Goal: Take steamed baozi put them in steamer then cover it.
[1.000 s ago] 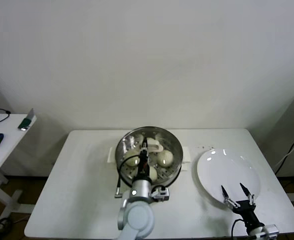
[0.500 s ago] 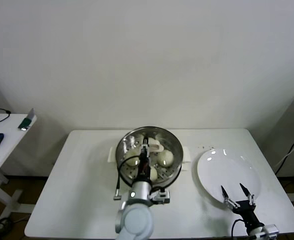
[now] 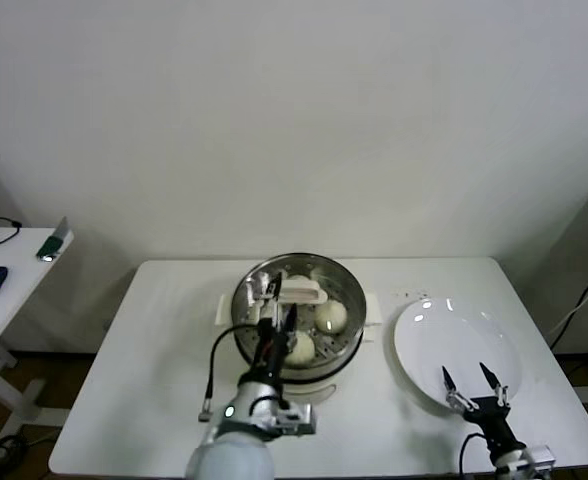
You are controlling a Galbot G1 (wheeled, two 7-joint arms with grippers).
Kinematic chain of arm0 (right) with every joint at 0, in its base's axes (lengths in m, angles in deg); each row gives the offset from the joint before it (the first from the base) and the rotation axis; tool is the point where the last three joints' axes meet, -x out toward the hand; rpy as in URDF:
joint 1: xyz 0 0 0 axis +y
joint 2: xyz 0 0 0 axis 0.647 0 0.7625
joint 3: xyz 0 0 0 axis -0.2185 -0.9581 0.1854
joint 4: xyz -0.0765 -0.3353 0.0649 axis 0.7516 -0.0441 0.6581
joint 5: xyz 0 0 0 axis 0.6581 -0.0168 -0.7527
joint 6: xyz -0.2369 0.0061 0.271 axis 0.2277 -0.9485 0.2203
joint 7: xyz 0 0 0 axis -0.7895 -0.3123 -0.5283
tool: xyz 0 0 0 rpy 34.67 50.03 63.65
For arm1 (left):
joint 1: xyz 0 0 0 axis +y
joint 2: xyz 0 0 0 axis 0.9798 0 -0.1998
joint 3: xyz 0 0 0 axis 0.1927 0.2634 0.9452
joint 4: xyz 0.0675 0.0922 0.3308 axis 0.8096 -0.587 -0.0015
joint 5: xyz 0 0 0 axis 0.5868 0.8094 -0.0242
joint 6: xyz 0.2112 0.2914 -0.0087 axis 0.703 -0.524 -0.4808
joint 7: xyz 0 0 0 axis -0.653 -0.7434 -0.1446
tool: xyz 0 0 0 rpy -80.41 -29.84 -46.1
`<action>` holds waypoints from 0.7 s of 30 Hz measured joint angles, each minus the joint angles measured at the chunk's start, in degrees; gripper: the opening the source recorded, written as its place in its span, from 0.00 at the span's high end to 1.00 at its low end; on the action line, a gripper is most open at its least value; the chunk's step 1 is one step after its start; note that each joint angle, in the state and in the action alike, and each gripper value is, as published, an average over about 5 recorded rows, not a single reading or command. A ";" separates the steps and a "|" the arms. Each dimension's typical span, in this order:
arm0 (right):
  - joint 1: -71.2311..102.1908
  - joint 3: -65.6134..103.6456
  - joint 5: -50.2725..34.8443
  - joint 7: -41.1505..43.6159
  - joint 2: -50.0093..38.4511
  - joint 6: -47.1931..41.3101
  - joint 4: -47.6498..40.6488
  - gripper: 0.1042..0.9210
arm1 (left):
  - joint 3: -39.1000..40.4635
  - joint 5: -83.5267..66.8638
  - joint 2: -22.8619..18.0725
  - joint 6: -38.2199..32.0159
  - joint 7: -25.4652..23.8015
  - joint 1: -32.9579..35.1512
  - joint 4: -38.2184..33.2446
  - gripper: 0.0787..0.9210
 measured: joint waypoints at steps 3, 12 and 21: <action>-0.03 -0.09 -0.31 -0.49 -0.05 0.35 0.46 0.12 | -3.64 -9.28 1.05 -3.23 3.09 2.01 -1.39 0.12; -0.71 -0.58 -0.56 -1.67 0.54 1.57 0.47 0.12 | -21.33 -40.29 2.72 -12.77 8.30 8.96 -3.56 0.12; -1.20 -1.37 0.04 -2.36 1.58 3.46 -0.23 0.12 | -33.84 -65.98 3.08 -22.38 10.13 18.10 -1.33 0.12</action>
